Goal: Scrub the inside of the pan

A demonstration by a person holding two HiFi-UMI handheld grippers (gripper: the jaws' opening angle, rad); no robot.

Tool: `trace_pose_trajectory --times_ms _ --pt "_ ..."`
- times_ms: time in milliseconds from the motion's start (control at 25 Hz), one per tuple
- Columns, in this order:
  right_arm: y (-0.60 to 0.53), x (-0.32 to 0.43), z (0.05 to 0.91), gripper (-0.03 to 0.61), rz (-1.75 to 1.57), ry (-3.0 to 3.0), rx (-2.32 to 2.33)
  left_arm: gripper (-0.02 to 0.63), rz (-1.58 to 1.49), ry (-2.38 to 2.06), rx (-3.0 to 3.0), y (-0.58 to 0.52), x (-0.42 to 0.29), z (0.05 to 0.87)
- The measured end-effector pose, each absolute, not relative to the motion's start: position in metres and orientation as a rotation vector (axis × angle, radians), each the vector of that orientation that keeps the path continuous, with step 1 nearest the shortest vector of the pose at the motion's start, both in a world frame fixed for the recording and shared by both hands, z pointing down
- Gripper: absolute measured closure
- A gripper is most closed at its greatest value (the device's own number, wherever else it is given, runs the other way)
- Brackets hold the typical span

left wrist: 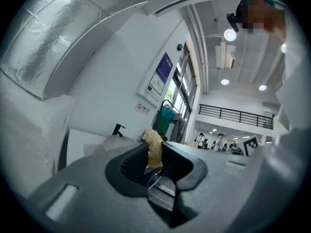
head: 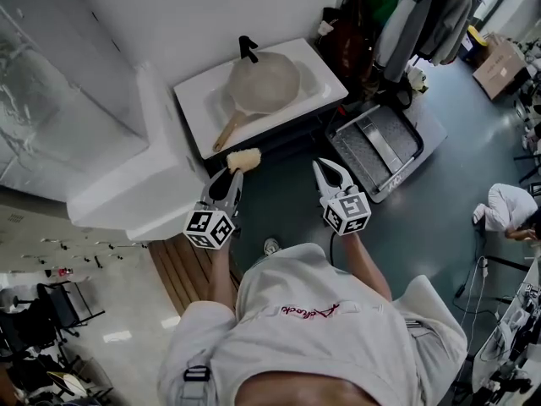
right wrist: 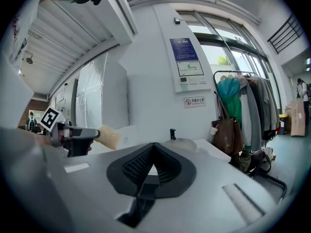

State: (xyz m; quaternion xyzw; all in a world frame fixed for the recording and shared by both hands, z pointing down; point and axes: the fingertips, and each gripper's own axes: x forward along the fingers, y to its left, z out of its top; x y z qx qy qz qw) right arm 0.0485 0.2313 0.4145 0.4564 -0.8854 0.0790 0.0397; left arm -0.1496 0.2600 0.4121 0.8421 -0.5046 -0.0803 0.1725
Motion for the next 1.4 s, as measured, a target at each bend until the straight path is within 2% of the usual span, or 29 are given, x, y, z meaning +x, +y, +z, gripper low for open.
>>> trace_pose_trajectory --times_ms 360,1400 --pt "0.198 0.033 0.426 0.574 0.255 -2.682 1.438 0.528 -0.216 -1.377 2.415 0.215 -0.162 0.419" --pt "0.165 0.042 0.437 0.574 0.265 -2.705 1.467 0.528 -0.167 -1.343 2.478 0.177 -0.144 0.417"
